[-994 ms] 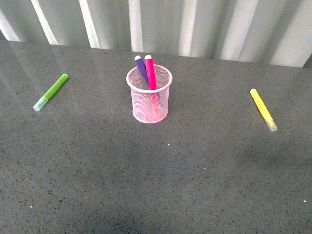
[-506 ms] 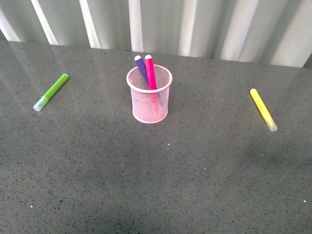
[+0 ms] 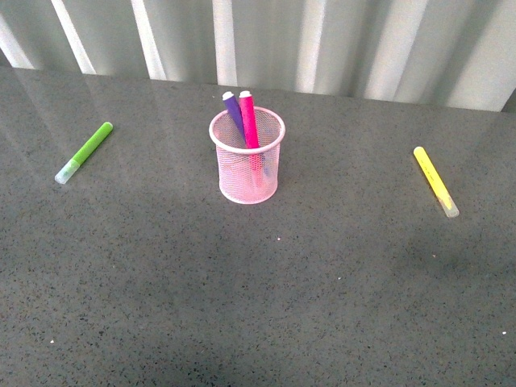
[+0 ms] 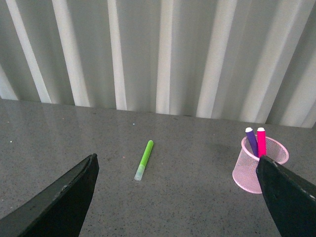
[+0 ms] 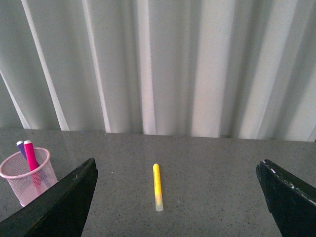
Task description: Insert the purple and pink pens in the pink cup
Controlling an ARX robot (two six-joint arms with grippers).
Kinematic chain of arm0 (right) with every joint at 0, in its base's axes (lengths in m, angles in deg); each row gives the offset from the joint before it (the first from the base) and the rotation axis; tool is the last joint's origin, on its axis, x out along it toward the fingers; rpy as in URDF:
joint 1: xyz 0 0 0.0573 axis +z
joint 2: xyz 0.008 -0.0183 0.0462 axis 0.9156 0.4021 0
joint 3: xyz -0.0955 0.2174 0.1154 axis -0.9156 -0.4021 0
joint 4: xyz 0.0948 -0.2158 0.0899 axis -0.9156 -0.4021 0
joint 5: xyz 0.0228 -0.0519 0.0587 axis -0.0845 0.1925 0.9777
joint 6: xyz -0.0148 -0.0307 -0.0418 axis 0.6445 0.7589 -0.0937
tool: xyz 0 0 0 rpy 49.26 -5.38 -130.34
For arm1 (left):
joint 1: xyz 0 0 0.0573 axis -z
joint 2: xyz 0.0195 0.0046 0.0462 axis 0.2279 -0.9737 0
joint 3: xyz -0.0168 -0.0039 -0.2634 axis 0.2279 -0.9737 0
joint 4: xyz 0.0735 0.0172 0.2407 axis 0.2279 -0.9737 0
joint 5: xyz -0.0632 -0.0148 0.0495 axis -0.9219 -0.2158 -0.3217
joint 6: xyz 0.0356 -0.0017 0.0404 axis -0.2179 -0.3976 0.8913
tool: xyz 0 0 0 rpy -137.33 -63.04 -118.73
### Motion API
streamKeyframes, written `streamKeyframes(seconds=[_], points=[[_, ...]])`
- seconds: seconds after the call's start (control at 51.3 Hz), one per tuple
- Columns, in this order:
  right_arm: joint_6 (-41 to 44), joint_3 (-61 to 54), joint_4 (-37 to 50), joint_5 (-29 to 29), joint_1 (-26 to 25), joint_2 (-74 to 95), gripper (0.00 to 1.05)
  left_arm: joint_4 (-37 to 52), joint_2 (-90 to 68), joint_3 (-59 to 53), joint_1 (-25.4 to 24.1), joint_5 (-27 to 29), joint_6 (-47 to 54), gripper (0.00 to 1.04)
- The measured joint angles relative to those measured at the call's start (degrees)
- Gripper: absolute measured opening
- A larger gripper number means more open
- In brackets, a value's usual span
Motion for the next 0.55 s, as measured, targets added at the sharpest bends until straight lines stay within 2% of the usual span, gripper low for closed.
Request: streamKeyframes(seconds=[0.545], points=[[0.0,0.0,0.0,0.0,0.0,0.0,0.98,0.0,0.0,0.0,0.0,0.0,0.0,0.98]])
